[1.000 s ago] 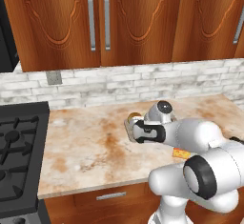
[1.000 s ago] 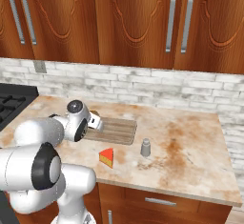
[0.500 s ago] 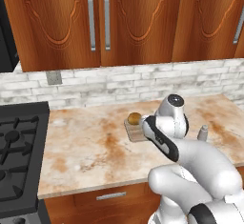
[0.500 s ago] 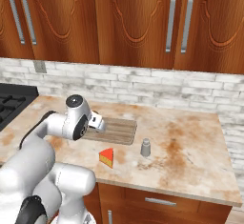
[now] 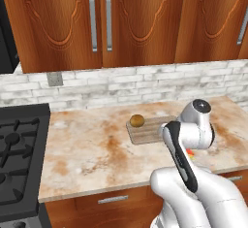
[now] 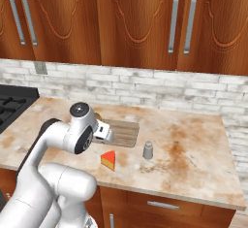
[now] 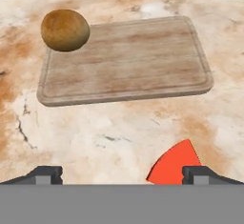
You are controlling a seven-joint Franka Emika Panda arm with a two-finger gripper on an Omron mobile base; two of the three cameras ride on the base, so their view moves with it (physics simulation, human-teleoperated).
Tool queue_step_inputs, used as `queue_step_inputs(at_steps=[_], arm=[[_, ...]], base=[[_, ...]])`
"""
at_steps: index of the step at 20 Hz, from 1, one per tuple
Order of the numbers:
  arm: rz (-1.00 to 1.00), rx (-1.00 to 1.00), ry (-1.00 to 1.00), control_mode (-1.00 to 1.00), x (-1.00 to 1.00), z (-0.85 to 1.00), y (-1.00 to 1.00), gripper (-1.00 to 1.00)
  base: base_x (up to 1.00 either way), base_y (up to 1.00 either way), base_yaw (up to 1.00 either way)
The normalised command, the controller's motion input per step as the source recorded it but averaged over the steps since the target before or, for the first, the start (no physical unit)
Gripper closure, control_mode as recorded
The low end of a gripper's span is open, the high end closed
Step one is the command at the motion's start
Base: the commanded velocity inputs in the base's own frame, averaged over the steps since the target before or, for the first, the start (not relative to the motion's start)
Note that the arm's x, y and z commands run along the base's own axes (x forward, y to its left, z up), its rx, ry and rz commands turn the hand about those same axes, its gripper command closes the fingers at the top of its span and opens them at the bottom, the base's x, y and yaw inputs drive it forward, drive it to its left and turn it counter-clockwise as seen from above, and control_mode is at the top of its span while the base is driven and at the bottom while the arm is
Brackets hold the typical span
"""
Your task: Retrieve the reheated potato from the microwave, then place the potato, cheese, and condiment on the cutting board.
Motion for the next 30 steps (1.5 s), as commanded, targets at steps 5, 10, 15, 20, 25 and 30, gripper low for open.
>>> queue_step_inputs(at_steps=[5,10,15,20,25,30], arm=[[0.10,-0.01,0.00,-1.00,-0.48,0.13,-0.46,-1.00],[0.11,-0.06,0.00,-1.00,-0.24,0.26,-0.34,-1.00],[0.21,-0.11,0.00,-1.00,-0.35,0.10,-0.10,-1.00],[0.18,-0.10,0.08,-1.00,-0.18,0.10,-0.01,-1.00],[0.14,-0.04,0.21,-1.00,0.06,-0.21,0.00,-1.00],[0.14,0.00,0.03,-1.00,0.01,-0.22,0.00,-1.00]], base=[[0.00,0.00,0.00],[0.00,0.00,0.00],[0.00,0.00,0.00],[0.00,0.00,0.00],[0.00,0.00,0.00],[0.00,0.00,0.00]])
